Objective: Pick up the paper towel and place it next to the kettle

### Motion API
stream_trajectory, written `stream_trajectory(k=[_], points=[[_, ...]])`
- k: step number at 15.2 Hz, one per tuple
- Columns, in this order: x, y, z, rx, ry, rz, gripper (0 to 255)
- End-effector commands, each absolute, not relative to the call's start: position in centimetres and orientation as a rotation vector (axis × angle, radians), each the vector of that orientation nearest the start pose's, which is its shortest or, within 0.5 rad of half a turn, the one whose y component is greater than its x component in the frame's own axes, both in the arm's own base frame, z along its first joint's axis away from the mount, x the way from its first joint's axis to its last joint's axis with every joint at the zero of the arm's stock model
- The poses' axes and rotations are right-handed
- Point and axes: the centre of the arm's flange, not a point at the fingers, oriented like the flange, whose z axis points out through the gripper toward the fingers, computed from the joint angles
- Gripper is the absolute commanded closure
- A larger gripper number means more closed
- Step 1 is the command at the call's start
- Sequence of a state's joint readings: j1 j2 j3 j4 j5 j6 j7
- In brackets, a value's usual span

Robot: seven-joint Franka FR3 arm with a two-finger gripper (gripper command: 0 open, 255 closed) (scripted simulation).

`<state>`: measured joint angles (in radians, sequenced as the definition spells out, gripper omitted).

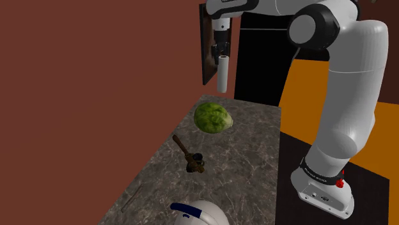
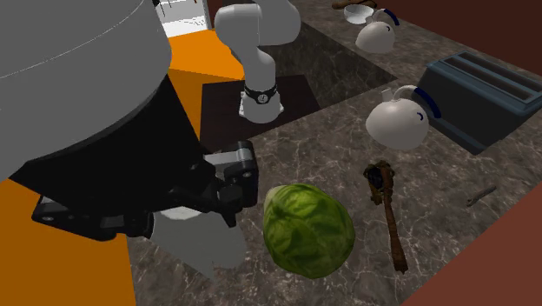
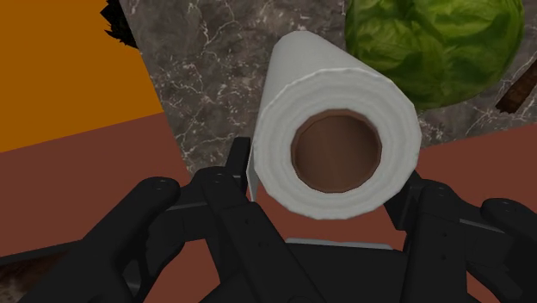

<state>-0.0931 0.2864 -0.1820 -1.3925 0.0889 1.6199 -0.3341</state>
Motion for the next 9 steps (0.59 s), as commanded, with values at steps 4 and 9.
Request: stream_trajectory(k=[4,9], points=[[62.2,-15.0,57.0,-3.088,-0.089,0.064,255],[62.2,-15.0,59.6,-3.088,-0.089,0.064,255]])
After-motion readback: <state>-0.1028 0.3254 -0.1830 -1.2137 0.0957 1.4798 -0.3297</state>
